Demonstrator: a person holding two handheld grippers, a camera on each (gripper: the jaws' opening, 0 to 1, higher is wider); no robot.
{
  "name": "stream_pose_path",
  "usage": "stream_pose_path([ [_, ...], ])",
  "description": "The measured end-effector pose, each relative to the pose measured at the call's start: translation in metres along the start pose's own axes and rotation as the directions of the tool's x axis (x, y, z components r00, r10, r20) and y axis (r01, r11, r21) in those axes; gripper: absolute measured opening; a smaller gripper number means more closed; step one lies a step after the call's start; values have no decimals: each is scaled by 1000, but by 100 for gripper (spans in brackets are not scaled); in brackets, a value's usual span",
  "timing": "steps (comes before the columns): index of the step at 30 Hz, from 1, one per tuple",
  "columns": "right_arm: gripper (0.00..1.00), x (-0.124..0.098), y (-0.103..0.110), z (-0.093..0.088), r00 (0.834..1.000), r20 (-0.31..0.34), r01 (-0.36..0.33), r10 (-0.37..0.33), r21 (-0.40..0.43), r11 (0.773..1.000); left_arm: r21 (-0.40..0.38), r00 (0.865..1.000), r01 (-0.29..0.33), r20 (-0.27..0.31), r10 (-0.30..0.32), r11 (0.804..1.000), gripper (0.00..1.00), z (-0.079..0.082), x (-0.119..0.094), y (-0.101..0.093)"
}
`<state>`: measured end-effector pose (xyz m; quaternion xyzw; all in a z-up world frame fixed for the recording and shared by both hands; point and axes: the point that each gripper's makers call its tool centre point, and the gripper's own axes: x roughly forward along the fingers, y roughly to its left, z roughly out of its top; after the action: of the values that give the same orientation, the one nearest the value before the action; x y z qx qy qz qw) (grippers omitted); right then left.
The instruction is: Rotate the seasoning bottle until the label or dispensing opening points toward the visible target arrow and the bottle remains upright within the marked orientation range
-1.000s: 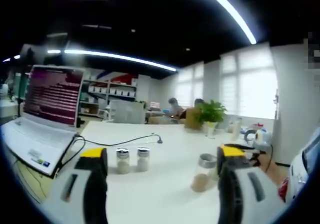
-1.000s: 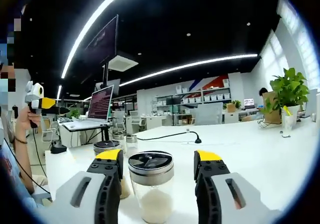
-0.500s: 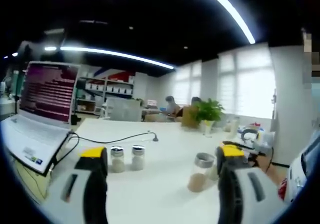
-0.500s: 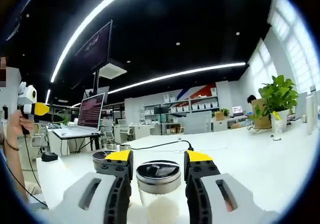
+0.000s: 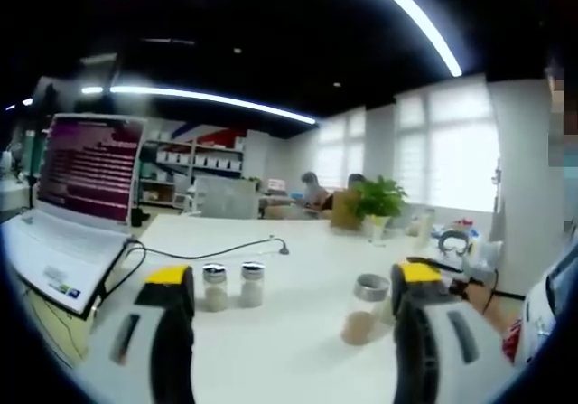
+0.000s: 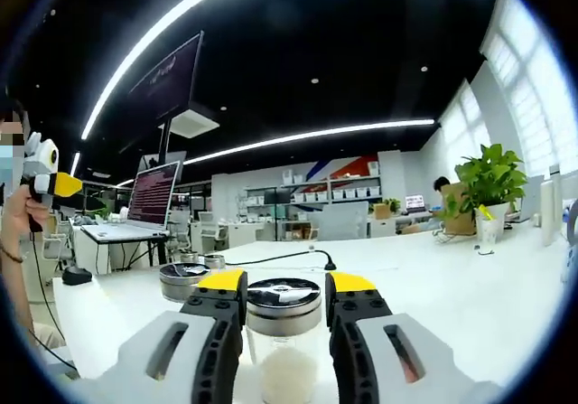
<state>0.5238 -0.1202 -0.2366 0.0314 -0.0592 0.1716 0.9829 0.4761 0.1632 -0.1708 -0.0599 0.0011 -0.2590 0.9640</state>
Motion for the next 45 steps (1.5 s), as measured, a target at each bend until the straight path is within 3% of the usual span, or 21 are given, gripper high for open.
stream_pose_path([
  [4, 40, 3, -3, 2, 1000, 3, 9, -9, -10, 1000, 4, 1000, 7, -2, -7, 1000, 96, 0, 1, -3],
  [10, 41, 10, 4, -9, 999, -49, 1, -2, -9, 1000, 4, 1000, 7, -3, -7, 1000, 96, -1, 0, -3],
  [11, 38, 11, 6, -15, 997, -81, -14, 14, -6, 1000, 3, 1000, 6, -2, -6, 1000, 96, -1, 0, -2],
  [16, 38, 12, 3, -13, 995, -91, -31, 29, -21, 999, -4, 1000, 2, 9, -2, 1000, 96, 1, -5, 1],
  [22, 38, 12, 2, -14, 996, -74, -51, 50, -7, 999, -9, 1000, -11, 23, 11, 1000, 96, 5, -8, 6],
  [28, 38, 12, 5, -15, 991, -101, -98, 92, -62, 993, 16, 999, -16, 35, 16, 1000, 93, 9, -8, 9],
  [33, 38, 12, 4, -15, 988, -99, -124, 119, -50, 991, 9, 1000, 6, 18, -6, 1000, 92, 7, -5, 6],
  [39, 38, 13, 4, -16, 975, -62, -214, 213, -16, 977, 12, 1000, 6, 10, -6, 1000, 92, 7, -5, 8],
  [45, 38, 13, 4, -16, 971, -51, -233, 232, -18, 972, 28, 1000, -5, 8, 5, 1000, 96, 7, -6, 12],
])
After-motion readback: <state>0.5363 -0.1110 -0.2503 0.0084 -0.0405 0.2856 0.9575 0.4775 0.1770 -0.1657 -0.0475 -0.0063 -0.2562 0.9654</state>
